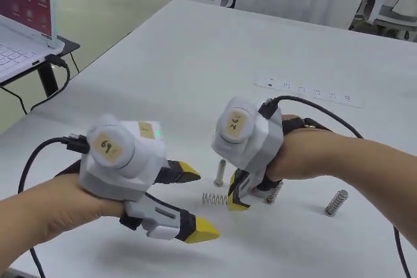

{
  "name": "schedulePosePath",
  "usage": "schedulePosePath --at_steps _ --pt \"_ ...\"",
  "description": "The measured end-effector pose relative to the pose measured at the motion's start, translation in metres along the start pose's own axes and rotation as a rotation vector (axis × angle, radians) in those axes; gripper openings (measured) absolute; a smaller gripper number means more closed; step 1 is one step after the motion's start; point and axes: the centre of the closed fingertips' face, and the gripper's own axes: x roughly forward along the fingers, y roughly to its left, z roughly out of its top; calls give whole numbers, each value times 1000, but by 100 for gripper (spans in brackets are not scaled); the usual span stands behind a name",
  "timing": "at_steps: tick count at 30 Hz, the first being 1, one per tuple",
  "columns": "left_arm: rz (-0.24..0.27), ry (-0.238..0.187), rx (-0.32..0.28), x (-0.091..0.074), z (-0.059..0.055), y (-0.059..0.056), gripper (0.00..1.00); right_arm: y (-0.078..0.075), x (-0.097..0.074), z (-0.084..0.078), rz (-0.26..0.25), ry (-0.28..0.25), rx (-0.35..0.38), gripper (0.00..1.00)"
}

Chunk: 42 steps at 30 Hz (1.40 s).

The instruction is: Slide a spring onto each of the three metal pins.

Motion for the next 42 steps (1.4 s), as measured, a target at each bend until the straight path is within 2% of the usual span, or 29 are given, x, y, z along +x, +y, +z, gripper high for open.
schedulePosePath --at_steps 9,21,30,36,42 --pt "8 -11 21 -1 6 -1 51 8 -24 1 1 -10 -6 8" --pt "30 -38 64 -3 15 1 39 18 -47 -2 -22 -17 -20 8" --pt "25 -74 100 -5 24 -2 27 25 -54 2 -24 -15 -47 8" --pt "16 -85 126 -6 27 -6 19 28 -58 5 -21 -15 -63 8" --pt "2 -92 144 -6 29 -9 15 32 -60 5 -15 -13 -75 8"
